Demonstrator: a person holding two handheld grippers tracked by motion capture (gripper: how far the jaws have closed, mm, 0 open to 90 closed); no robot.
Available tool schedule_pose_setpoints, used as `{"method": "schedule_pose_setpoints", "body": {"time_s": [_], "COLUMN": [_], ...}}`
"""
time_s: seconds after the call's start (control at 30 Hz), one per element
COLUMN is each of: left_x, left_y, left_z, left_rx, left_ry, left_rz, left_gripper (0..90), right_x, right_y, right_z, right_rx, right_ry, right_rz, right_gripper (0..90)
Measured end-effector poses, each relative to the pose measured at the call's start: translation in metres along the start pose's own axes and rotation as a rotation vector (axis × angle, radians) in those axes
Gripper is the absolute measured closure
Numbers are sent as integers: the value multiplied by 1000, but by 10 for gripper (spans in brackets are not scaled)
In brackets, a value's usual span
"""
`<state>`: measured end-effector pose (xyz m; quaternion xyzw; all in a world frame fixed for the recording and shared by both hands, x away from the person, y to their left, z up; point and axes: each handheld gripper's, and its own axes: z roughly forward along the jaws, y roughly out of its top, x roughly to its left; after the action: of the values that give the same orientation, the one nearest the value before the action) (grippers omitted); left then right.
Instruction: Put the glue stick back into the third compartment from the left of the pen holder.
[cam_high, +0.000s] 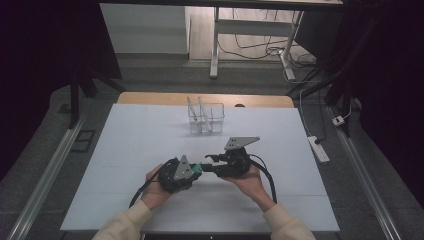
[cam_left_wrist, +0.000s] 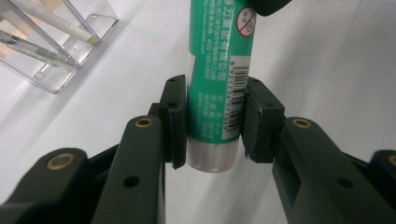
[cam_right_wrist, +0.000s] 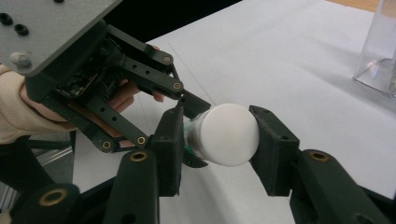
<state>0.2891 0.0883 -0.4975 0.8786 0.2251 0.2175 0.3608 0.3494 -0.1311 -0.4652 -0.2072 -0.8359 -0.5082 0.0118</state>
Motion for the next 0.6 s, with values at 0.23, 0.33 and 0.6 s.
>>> {"method": "schedule_pose_setpoints", "body": {"time_s": [0.23,0.33,0.6], "left_x": [0,0,4], "left_y": [0,0,-2], "left_z": [1,1,-1], "left_rx": [-1,-6,-16], "left_ry": [-8,-4,-8], "left_rz": [-3,-4,-38], "left_gripper": [641,637,584], "right_x": [1,1,4], "right_y": [1,1,2], "right_z": [-1,-2,-2], "right_rx": [-7,-14,-16], "right_ry": [23,28,7], "right_rz": [1,2,-27], "right_gripper": [631,636,649]}}
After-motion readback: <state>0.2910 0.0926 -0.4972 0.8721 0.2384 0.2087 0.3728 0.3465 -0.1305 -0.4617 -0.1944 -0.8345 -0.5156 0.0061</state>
